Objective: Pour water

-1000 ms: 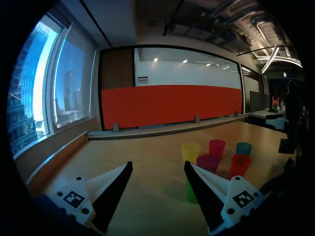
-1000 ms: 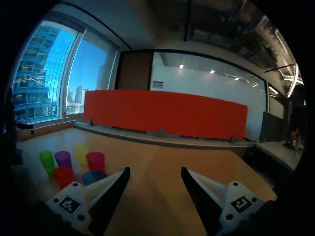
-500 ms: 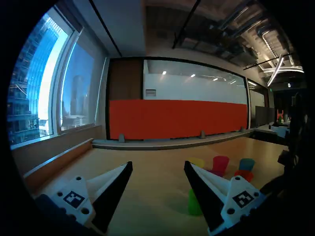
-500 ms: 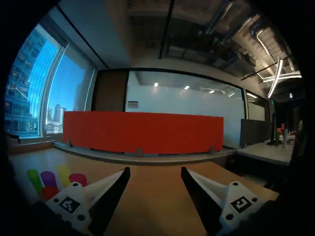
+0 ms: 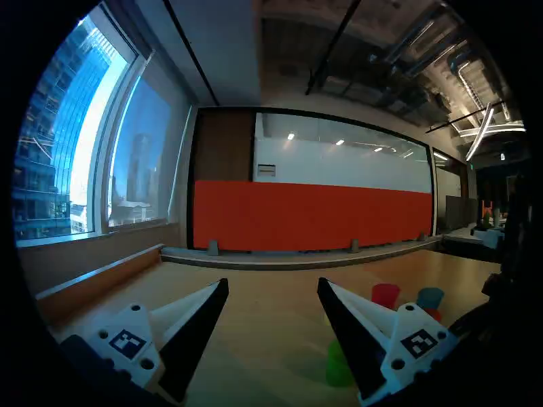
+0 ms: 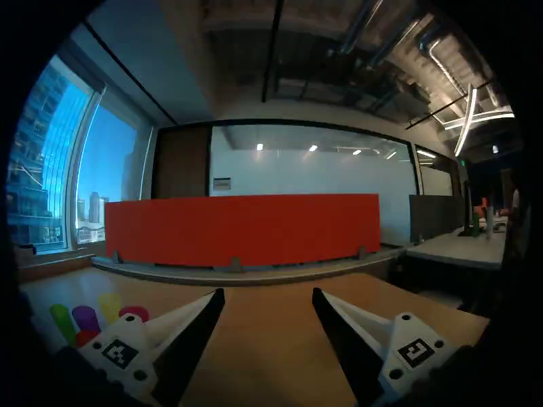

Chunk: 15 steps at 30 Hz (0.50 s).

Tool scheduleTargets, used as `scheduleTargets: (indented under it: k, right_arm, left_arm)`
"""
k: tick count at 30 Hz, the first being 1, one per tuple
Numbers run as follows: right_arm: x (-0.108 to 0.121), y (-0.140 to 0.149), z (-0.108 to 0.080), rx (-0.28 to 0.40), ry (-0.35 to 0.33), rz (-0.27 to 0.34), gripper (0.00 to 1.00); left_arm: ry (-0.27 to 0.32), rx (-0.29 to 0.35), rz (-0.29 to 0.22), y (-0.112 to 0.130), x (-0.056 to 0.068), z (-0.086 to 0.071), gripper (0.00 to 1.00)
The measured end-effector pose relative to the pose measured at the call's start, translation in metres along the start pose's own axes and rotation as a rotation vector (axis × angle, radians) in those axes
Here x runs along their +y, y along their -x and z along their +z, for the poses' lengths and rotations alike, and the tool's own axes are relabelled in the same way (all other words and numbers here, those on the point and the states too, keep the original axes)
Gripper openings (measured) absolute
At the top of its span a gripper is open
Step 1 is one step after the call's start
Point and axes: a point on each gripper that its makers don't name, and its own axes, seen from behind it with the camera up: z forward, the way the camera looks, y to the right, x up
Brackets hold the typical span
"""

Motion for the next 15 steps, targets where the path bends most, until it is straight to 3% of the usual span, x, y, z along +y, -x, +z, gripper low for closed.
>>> scheduleTargets:
  k: [6,15]
  right_arm:
    - [-0.004,0.006,-0.003,-0.021,-0.004,-0.036,1.00]
    - [0.003,0.000,-0.005,-0.029,0.016,-0.026,1.00]
  left_arm:
    - [0.009,0.002,-0.019,0.003,0.004,0.007,0.97]
    - [-0.005,0.038,-0.008,0.000,0.002,0.012,0.97]
